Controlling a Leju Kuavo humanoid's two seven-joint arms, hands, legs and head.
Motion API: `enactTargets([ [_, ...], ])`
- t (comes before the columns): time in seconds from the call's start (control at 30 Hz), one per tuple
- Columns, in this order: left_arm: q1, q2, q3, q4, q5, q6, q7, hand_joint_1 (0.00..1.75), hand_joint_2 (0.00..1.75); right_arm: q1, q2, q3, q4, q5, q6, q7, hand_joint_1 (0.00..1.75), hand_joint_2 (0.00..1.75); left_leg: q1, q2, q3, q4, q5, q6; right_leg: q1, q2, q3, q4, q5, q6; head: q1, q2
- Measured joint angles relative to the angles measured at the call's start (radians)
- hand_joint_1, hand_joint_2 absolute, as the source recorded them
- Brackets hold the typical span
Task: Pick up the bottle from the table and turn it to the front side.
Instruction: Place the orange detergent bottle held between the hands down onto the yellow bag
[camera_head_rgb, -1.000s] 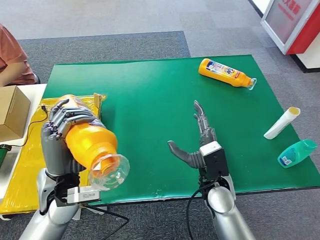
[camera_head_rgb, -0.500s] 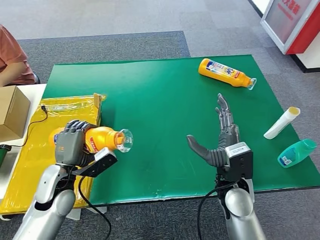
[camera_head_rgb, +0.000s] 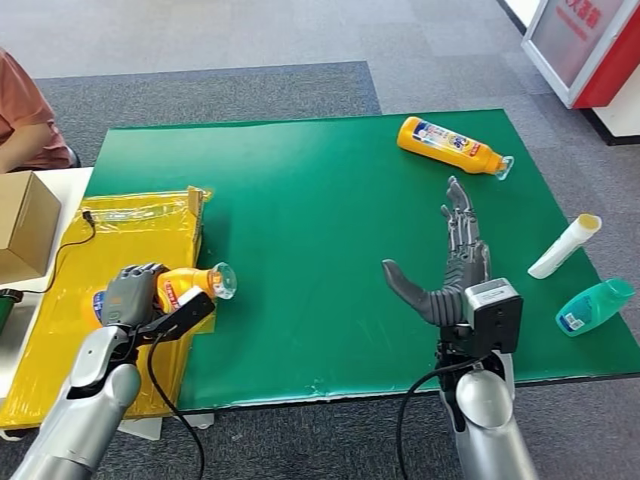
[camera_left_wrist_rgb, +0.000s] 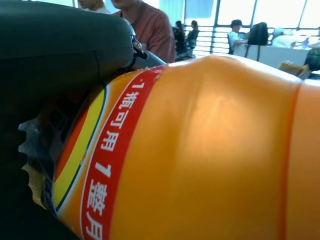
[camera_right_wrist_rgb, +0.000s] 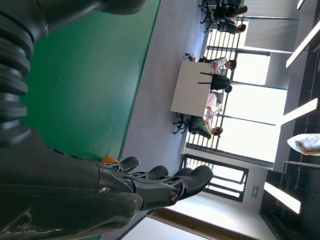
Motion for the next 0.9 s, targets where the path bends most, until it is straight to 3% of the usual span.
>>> enactTargets([
  [0.2, -0.028, 0.001, 0.016, 0.074, -0.031, 0.029, 0.008, 1.75, 1.75, 0.000, 0.000, -0.001, -0.004, -0.004, -0.006, -0.002, 0.00, 1.75, 0.000, 0.000, 0.000, 0.000, 0.000, 0.000, 0.000, 0.000, 0.001, 0.000, 0.000, 0.000, 0.000, 0.000],
  [0.33, -0.064, 0.006, 0.059, 0.198, -0.063, 0.107, 0.014, 0.00, 1.75, 0.001, 0.000, -0.004, -0.008, -0.013, -0.017, -0.003, 0.00, 1.75, 0.000, 0.000, 0.002, 0.000, 0.000, -0.001, 0.000, 0.000, 0.001, 0.000, 0.000, -0.001, 0.000, 0.000],
  [0.53, -0.046, 0.004, 0.096, 0.228, -0.059, 0.163, -0.018, 0.00, 1.75, 0.006, 0.000, -0.011, -0.024, -0.015, -0.029, -0.006, 0.00, 1.75, 0.000, 0.000, 0.003, 0.000, 0.000, -0.001, 0.000, 0.000, 0.002, 0.000, 0.001, -0.001, 0.000, 0.000],
  [0.9, -0.003, -0.012, 0.130, 0.179, -0.026, 0.175, -0.076, 0.00, 1.75, 0.018, 0.000, -0.011, -0.028, -0.016, -0.034, -0.012, 0.00, 1.75, 0.000, 0.000, 0.003, 0.000, 0.000, -0.001, 0.000, 0.000, 0.002, 0.000, 0.000, -0.001, 0.000, 0.000],
])
